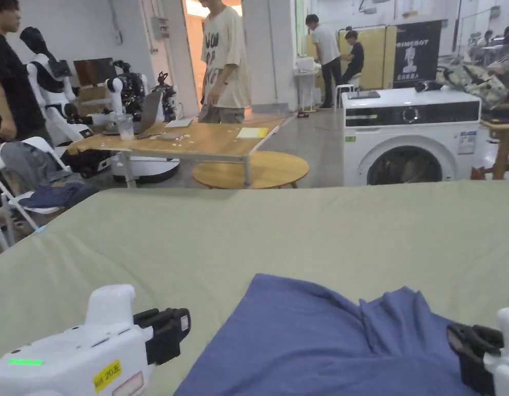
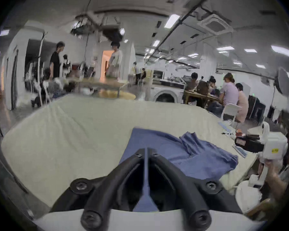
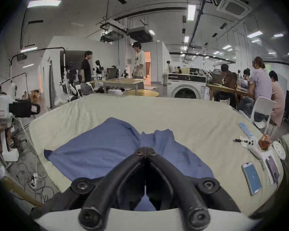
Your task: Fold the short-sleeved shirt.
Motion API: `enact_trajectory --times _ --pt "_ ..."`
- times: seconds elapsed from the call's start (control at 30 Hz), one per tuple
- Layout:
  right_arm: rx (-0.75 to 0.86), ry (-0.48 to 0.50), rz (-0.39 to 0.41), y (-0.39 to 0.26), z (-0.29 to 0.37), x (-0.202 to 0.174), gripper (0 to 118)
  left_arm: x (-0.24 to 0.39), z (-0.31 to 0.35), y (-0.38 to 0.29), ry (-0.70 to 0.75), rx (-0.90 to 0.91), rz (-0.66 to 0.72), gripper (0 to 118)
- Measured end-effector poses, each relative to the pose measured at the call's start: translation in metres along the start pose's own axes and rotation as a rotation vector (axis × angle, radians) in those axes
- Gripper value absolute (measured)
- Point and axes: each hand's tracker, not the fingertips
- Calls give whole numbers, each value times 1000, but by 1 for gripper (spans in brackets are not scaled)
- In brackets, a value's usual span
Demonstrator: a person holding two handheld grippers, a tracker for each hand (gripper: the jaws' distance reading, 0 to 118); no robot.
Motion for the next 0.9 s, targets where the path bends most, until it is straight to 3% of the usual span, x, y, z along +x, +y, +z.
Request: enact_trajectory --times 0.03,0.07,0.2,0.37,0.53,0.57,0.67,0.73,0.9 --pt "-5 8 -7 -1 1 1 0 -17 -1 -1 -3 -57 63 45" --pt "-10 17 -14 -3 1 2 0 -31 -2 -7 19 -98 96 48" --pt "-28 44 -38 -8 0 1 0 -64 -14 -41 145 -245 106 48" --pt "-65 48 -52 -12 -3 2 0 -86 -36 -76 163 -339 203 48" --pt "-86 26 -63 -18 3 14 0 -88 -58 -88 119 -382 215 48" --pt "-88 17 -67 -19 3 17 0 -86 -64 -89 117 -408 200 45" --pt "-105 -8 -87 -22 4 27 0 -76 -82 -97 193 -466 104 22" --pt "-111 -22 -93 -23 4 34 0 -75 -82 -96 170 -448 122 5" --pt "-156 -56 -59 -6 -19 65 0 -67 -84 -99 188 -466 70 3"
